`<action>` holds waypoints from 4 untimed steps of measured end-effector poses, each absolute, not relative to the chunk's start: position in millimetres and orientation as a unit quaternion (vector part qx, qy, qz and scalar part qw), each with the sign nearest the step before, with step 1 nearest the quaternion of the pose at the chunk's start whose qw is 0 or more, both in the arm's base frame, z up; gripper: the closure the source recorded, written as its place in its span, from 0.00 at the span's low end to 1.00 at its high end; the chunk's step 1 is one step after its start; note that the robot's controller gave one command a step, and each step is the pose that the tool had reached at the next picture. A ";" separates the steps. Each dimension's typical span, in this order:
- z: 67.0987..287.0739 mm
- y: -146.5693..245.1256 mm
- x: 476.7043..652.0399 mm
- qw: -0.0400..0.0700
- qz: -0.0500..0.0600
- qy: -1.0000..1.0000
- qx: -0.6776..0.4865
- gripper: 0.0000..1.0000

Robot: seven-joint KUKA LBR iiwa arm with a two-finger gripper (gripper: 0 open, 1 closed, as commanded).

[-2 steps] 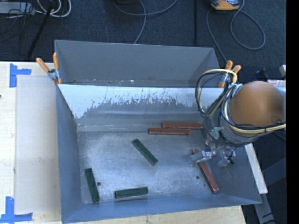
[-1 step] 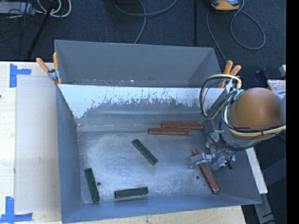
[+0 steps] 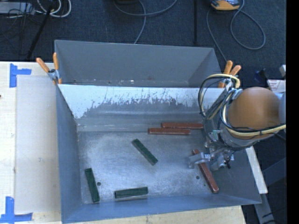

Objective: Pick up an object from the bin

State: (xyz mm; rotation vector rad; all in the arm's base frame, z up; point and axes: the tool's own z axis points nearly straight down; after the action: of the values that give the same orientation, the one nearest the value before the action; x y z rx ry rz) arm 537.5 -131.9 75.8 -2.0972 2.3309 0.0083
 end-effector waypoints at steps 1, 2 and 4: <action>75.1 -132.1 537.1 0.003 0.003 0.744 -0.668 1.00; 93.9 -131.3 537.3 0.001 0.001 0.744 -0.668 1.00; 168.9 -129.4 539.1 0.001 0.000 0.747 -0.665 1.00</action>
Offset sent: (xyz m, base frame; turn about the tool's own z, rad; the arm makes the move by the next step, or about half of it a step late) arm 0.0000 0.0000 0.0000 0.0000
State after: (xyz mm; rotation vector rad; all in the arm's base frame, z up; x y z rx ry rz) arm 539.1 -129.4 168.9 -2.0888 2.3448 0.0012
